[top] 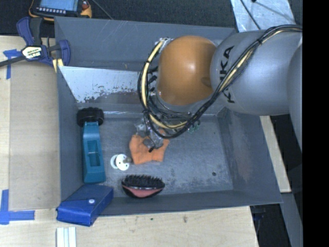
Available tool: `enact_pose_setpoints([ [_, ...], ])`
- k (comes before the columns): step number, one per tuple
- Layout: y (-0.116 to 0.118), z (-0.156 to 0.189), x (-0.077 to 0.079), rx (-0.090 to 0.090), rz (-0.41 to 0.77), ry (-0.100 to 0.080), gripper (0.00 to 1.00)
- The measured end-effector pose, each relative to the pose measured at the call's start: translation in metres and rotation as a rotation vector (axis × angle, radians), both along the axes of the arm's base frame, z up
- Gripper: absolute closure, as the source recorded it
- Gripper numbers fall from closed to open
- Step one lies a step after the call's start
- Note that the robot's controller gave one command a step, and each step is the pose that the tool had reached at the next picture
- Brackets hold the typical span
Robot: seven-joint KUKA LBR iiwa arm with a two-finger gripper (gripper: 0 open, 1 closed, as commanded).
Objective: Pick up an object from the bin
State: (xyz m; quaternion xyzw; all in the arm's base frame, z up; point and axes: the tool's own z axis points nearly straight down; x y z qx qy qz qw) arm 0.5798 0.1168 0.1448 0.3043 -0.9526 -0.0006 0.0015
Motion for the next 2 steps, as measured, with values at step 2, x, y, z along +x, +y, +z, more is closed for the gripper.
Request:
enact_pose_setpoints([
  [2, -0.011, 0.076, 0.004, 0.000, -0.014, -0.005, 1.00],
])
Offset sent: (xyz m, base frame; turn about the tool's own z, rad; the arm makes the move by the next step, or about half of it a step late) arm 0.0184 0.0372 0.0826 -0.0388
